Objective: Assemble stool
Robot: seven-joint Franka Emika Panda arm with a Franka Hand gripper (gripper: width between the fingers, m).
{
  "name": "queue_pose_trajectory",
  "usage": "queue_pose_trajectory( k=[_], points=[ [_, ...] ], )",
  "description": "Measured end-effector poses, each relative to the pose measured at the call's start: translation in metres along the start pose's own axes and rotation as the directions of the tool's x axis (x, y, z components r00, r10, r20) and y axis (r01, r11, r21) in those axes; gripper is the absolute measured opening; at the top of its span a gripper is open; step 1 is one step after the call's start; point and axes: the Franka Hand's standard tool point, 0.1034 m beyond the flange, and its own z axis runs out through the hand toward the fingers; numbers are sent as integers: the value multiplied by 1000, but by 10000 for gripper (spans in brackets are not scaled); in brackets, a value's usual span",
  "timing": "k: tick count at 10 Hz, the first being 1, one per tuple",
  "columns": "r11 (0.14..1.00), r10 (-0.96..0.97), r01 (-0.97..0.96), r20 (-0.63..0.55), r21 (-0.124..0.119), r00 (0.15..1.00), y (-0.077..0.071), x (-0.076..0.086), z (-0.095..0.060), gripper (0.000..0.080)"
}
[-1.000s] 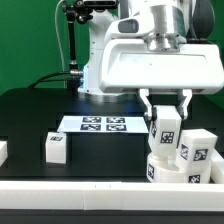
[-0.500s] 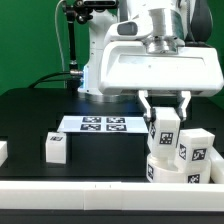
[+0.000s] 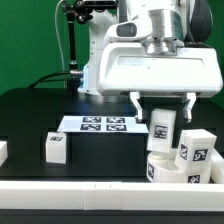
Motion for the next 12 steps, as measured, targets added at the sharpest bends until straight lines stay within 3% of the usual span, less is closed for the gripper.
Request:
queue_pose_trajectory(
  k=[1,4,8,12],
  points=[
    [1000,-1,1,0,1,1000,-1,0,0,633],
    [1000,13,-14,66,17,998,-2,2,-7,648],
    [999,13,-20,149,48,989,0,31,-30,648],
    [999,11,-19,156,48,988,-1,26,-26,648]
  ],
)
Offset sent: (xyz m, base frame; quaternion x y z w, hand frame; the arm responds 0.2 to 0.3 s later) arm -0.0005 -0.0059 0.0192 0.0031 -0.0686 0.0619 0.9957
